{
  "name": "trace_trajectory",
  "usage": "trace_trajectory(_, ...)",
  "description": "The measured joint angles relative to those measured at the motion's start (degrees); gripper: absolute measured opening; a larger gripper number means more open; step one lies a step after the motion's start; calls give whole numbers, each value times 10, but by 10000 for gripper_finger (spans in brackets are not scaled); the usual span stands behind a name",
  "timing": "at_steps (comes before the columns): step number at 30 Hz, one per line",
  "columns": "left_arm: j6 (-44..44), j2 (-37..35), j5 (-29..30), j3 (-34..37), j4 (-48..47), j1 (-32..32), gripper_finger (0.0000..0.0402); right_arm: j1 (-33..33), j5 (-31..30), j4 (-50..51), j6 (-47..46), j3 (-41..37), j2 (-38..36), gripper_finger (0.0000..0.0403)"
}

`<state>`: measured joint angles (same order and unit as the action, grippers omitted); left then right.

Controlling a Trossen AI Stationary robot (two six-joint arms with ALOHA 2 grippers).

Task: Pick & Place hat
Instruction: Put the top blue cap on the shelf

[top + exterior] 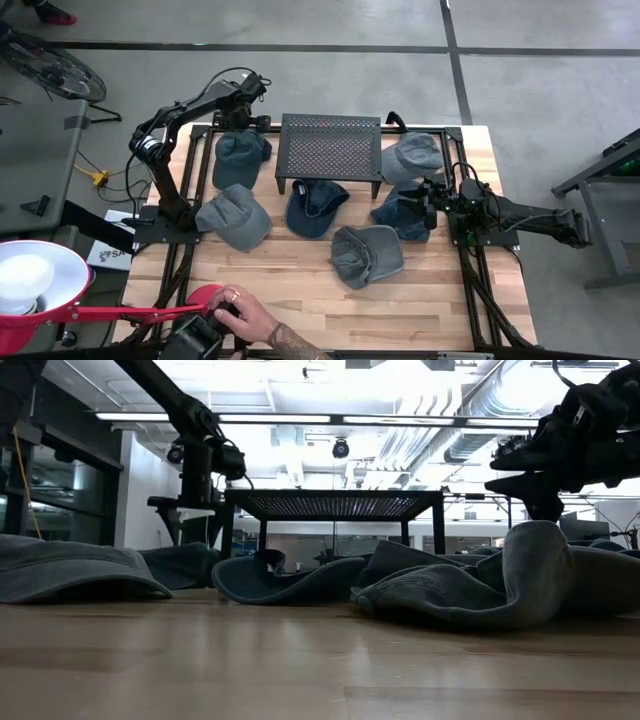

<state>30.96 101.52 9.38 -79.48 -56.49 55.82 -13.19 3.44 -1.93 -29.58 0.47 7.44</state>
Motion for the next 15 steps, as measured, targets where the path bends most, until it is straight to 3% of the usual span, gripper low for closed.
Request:
trace_trajectory(9,10,10,19,0,7,1,363,0,0,0,0,0,0,161)
trace_trajectory(15,12,10,20,0,9,9,312,0,0,0,0,0,0,161)
